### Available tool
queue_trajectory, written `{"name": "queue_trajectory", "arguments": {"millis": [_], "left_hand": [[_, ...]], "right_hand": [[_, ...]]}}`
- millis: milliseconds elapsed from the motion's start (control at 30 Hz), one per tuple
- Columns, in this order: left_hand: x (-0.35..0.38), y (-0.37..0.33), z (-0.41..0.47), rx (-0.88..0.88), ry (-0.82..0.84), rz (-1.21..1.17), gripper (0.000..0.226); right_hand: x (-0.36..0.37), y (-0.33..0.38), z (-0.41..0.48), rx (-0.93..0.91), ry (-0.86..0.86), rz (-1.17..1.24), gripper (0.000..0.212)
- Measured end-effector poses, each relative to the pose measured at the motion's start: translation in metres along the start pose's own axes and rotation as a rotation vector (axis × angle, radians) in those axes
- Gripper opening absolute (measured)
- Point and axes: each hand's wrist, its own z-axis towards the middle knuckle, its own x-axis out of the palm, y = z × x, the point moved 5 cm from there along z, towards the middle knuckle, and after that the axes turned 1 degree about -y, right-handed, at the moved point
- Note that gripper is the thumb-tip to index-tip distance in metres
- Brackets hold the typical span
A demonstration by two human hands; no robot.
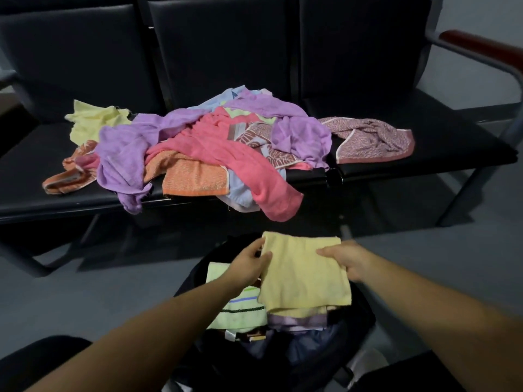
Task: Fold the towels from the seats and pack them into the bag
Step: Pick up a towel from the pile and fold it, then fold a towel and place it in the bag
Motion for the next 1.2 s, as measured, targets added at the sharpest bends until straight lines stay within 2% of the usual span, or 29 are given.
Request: {"name": "queue_trajectory", "arguments": {"millis": [133,233,333,467,567,633,733,833,1000,1133,1200], "left_hand": [[0.013,0.019,0.01,-0.088,0.03,0.083,0.048],[-0.005,0.008,0.023,-0.059,-0.158,0.255,0.065],[-0.016,-0.011,0.034,-0.024,-0.197,0.227,0.046],[-0.021,-0.048,0.036,0.113,-0.159,0.364,0.016],[-0.033,-0.091,0.029,0.264,-0.148,0.488,0.012],[-0.055,-0.119,0.028,0.32,-0.189,0.474,0.011],[-0.097,-0.149,0.03,0.387,-0.309,0.484,0.011],[-0.135,-0.164,0.033,0.394,-0.418,0.573,0.017],[-0.186,-0.139,0.056,0.313,-0.577,0.666,0.037],[-0.194,-0.1,0.079,0.173,-0.458,0.696,0.045],[-0.193,-0.097,0.083,0.17,-0.467,0.758,0.04]], "right_hand": [[0.001,-0.022,0.017,0.02,-0.083,-0.079,0.031],[-0.007,-0.007,0.022,-0.029,-0.187,-0.143,0.028],[-0.006,0.028,0.023,-0.125,-0.221,-0.107,0.01],[0.023,0.075,0.005,-0.228,-0.099,-0.132,0.004],[0.046,0.116,-0.018,-0.361,-0.02,-0.227,0.01],[0.054,0.146,-0.032,-0.466,-0.004,-0.229,0.013],[0.06,0.186,-0.048,-0.601,-0.045,-0.234,0.013],[0.071,0.219,-0.057,-0.733,-0.145,-0.35,0.01],[0.106,0.255,-0.037,-0.857,-0.239,-0.604,0.027],[0.123,0.282,-0.005,-0.814,-0.34,-0.726,0.066],[0.119,0.292,0.013,-0.757,-0.39,-0.819,0.083]]}}
